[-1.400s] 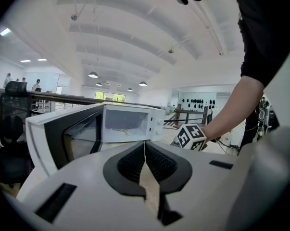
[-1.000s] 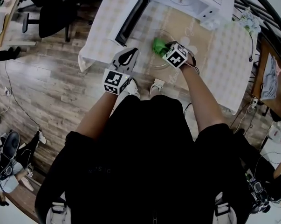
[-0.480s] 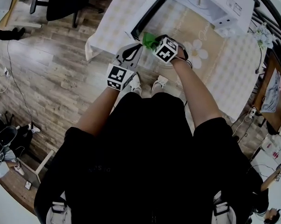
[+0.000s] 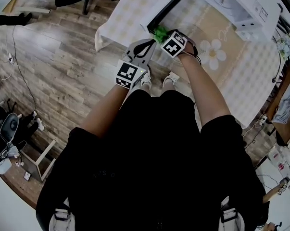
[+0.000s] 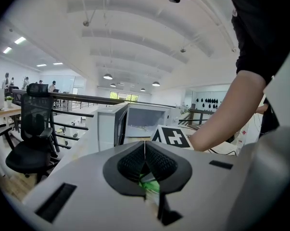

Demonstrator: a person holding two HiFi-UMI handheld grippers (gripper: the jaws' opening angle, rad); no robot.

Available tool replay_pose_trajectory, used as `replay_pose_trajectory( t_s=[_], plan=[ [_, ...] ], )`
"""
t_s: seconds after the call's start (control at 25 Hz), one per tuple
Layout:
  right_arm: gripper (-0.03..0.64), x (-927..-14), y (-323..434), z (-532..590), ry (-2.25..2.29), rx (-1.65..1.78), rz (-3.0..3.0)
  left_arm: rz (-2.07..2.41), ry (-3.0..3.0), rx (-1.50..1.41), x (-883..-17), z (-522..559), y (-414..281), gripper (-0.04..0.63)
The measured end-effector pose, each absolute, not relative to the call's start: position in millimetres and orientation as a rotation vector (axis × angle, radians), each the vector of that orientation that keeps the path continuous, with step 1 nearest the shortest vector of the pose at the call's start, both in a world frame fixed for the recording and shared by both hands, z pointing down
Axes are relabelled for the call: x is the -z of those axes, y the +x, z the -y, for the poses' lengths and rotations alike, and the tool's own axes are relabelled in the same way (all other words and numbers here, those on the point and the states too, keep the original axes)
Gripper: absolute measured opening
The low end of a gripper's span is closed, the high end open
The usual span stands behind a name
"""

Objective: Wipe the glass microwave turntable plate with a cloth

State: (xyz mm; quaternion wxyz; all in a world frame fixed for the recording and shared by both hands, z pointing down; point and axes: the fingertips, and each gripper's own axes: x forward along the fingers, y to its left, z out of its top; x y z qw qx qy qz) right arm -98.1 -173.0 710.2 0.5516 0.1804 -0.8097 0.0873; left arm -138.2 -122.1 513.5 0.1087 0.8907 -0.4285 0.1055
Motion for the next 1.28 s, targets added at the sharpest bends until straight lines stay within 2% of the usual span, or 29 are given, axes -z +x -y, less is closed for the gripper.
replay_pose_trajectory(
  t_s=[0.44,1.28],
  plan=[
    [0.074,-711,-58,151,0.392,-0.275,1.845,1.177,2.655,-0.325,-516,121,-111,0.021],
    [0.074,-712,86,90,0.493,-0.407,1.719,0.922,2.757,-0.333,-519,114,-43,0.021]
  ],
)
